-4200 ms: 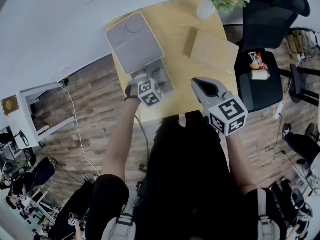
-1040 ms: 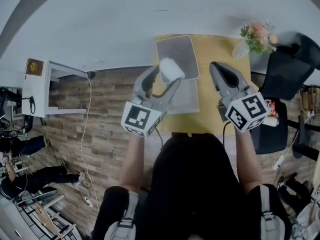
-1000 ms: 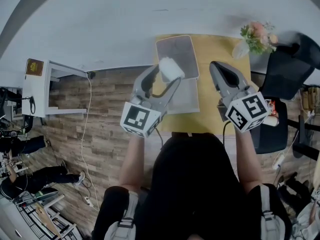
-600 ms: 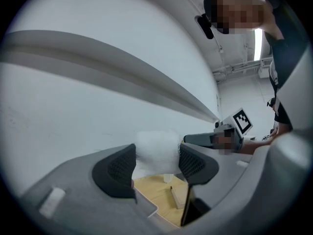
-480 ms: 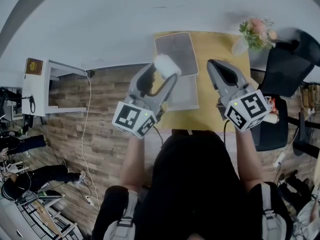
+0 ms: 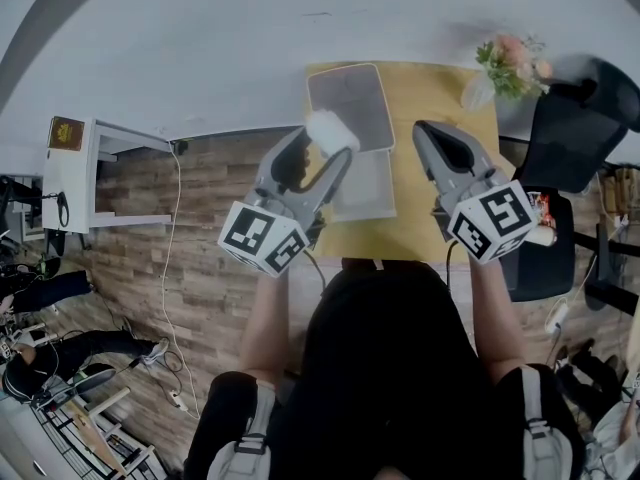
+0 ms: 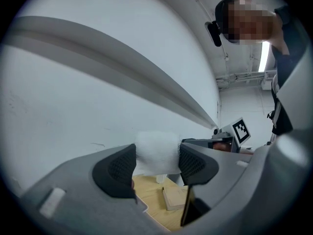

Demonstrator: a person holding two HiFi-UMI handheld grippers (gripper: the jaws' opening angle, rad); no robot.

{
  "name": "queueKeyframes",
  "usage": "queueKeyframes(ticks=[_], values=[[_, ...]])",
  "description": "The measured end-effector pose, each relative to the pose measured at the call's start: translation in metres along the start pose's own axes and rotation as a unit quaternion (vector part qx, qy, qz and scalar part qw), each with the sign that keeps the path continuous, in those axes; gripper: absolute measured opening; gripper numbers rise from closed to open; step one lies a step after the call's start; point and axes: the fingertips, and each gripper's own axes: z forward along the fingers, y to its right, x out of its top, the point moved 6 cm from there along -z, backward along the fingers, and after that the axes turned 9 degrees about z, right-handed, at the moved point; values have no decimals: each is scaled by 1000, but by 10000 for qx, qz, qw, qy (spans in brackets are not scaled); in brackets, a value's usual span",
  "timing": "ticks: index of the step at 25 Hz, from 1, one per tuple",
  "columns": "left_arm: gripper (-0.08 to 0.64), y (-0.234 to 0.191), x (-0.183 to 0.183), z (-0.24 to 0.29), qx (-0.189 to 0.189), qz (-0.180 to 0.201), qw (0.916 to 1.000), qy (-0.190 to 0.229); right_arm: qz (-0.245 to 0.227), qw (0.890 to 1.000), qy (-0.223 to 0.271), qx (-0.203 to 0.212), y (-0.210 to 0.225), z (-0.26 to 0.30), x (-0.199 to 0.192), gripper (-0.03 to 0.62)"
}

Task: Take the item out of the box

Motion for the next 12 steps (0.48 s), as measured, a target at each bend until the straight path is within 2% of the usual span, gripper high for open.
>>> queueKeyframes(ticks=[12], values=[[270,3,1,-5,-38,-19,10000,-52,-29,10000,1,11,-2,-4,0,2]])
